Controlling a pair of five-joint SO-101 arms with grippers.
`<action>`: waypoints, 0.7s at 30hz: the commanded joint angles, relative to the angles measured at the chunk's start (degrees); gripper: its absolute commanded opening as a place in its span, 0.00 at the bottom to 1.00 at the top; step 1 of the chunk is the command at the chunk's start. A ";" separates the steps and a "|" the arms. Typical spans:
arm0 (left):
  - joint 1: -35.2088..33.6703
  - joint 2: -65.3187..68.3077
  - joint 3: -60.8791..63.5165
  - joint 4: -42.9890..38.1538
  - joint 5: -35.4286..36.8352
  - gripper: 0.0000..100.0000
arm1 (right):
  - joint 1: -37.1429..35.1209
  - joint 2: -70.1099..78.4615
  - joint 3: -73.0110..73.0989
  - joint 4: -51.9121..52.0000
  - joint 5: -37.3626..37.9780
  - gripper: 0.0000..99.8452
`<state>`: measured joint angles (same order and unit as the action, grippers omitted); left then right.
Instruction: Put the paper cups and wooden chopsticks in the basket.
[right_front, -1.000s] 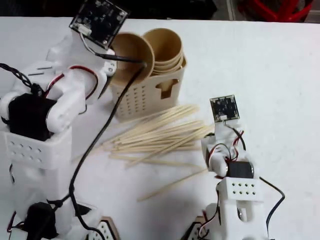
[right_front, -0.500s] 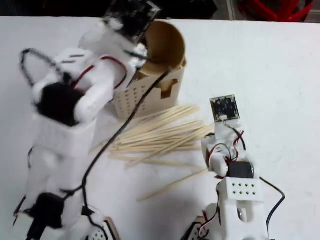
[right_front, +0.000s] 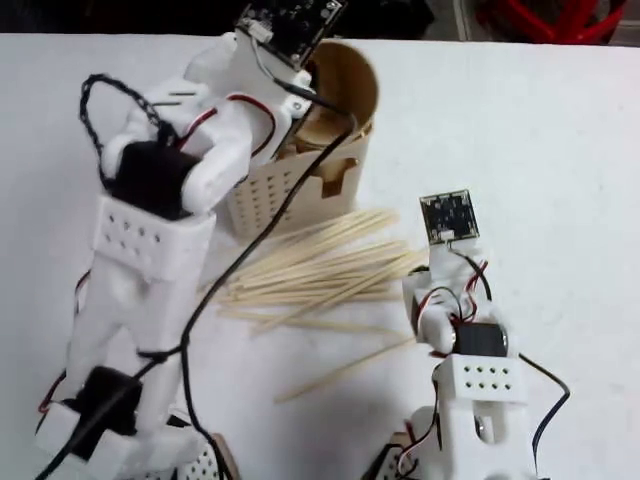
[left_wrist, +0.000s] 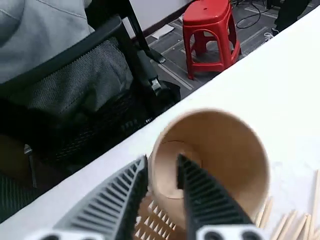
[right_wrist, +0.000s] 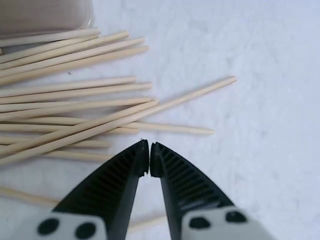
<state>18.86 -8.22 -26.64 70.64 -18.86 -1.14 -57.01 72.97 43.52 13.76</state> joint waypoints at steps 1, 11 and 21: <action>-0.66 3.21 -2.29 -5.63 2.55 0.15 | 0.40 -1.01 -0.44 -1.19 0.09 0.02; -8.31 11.56 -2.37 -15.91 7.03 0.15 | 0.40 -0.84 -0.44 -1.19 0.09 0.02; -7.08 11.82 -6.59 -11.25 7.03 0.15 | 0.40 -0.84 -0.44 -1.19 0.09 0.02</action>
<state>10.59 4.18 -28.75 56.31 -12.35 -1.14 -57.01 72.97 43.52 13.76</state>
